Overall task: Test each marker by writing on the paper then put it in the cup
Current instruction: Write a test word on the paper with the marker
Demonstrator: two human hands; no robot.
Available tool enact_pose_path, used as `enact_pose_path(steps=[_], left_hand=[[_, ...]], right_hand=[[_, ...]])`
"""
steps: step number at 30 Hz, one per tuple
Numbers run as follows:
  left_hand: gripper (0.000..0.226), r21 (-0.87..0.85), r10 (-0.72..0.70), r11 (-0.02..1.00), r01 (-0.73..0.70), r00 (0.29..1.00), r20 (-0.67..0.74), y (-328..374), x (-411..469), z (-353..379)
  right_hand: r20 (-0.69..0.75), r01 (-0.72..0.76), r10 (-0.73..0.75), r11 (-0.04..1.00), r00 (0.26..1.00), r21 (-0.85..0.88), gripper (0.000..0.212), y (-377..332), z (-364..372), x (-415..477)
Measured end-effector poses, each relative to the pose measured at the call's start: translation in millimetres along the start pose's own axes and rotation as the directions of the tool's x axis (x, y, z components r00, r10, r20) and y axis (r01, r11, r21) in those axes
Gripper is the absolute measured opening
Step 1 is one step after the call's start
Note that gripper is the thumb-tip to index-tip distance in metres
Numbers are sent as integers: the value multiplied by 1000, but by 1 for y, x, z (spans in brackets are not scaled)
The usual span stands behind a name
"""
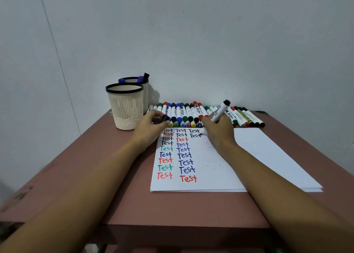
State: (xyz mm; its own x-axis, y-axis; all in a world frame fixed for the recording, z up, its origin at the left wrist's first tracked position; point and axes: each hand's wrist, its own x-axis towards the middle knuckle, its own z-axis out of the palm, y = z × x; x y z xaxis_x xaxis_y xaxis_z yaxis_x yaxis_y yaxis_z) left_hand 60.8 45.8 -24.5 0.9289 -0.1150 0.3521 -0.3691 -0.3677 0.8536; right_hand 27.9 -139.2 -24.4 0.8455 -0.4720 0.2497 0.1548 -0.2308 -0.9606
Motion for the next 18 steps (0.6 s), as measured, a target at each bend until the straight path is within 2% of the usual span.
enact_pose_path(steps=[4, 7, 9, 18], left_hand=[[20, 106, 203, 972, -208, 977, 60, 8, -9, 2], [21, 138, 256, 953, -271, 960, 118, 11, -12, 4], [22, 140, 272, 947, -290, 953, 135, 12, -13, 4], [19, 138, 328, 925, -354, 927, 184, 14, -14, 9]], right_hand=[[15, -52, 50, 985, 999, 164, 10, -6, -4, 0], [128, -110, 65, 913, 990, 393, 15, -15, -5, -5], [196, -140, 50, 866, 979, 480, 17, -20, -5, -8], [330, -180, 19, 867, 944, 464, 17, -22, -1, -15]])
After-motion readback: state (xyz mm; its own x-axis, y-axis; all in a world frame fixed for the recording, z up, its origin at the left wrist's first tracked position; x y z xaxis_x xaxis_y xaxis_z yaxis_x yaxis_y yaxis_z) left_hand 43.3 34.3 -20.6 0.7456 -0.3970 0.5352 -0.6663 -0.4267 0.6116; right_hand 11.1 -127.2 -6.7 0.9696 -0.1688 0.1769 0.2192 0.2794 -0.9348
